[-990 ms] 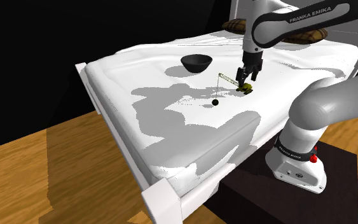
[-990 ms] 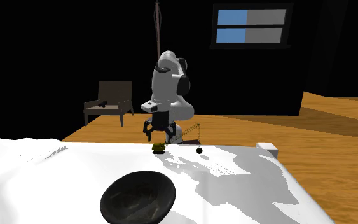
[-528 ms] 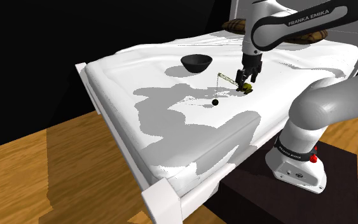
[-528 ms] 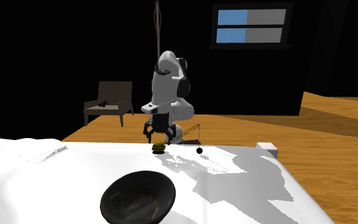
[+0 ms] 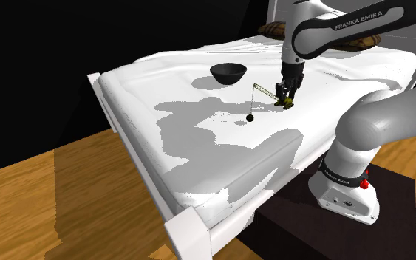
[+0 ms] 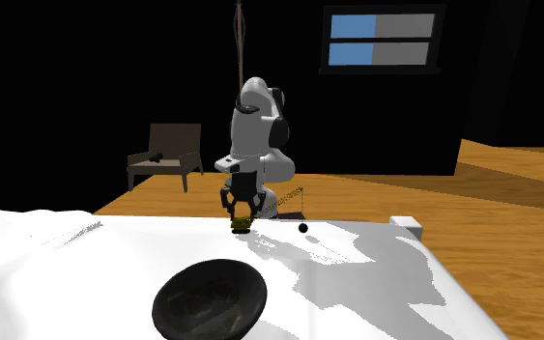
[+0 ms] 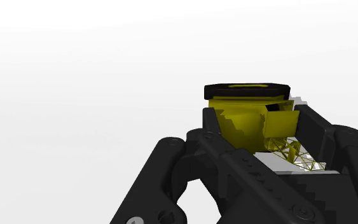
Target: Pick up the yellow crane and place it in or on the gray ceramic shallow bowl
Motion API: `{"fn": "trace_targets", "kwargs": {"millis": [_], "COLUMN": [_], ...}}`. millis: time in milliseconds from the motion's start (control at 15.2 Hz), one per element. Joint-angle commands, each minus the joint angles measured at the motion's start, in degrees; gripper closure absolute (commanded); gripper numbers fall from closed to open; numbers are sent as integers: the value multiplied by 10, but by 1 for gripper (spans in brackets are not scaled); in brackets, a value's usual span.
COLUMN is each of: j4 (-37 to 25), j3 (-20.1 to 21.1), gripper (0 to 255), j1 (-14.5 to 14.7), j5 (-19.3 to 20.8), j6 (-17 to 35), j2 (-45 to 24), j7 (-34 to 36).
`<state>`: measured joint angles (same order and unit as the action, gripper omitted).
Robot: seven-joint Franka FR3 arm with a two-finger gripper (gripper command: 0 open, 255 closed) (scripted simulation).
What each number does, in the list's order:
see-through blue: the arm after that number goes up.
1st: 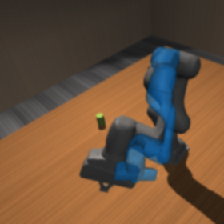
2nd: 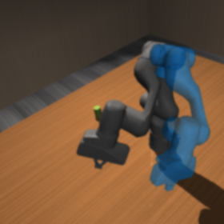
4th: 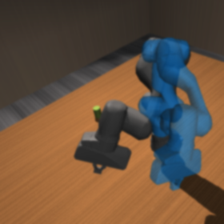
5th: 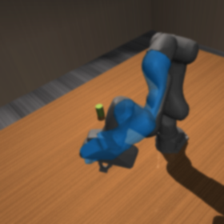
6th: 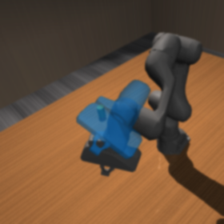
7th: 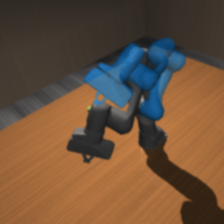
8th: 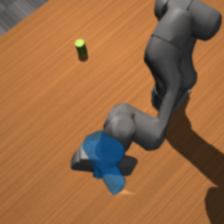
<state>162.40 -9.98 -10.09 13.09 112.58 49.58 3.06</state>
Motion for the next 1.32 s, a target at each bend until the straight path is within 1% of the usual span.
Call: {"fn": "trace_targets", "kwargs": {"millis": [0, 132, 1254], "j4": [0, 1, -122], "j3": [0, 0, 18], "gripper": [255, 255, 255], "j1": [0, 0, 9], "j5": [0, 0, -21], "j6": [0, 0, -138], "j2": [0, 0, 16], "j7": [0, 0, -12]}}
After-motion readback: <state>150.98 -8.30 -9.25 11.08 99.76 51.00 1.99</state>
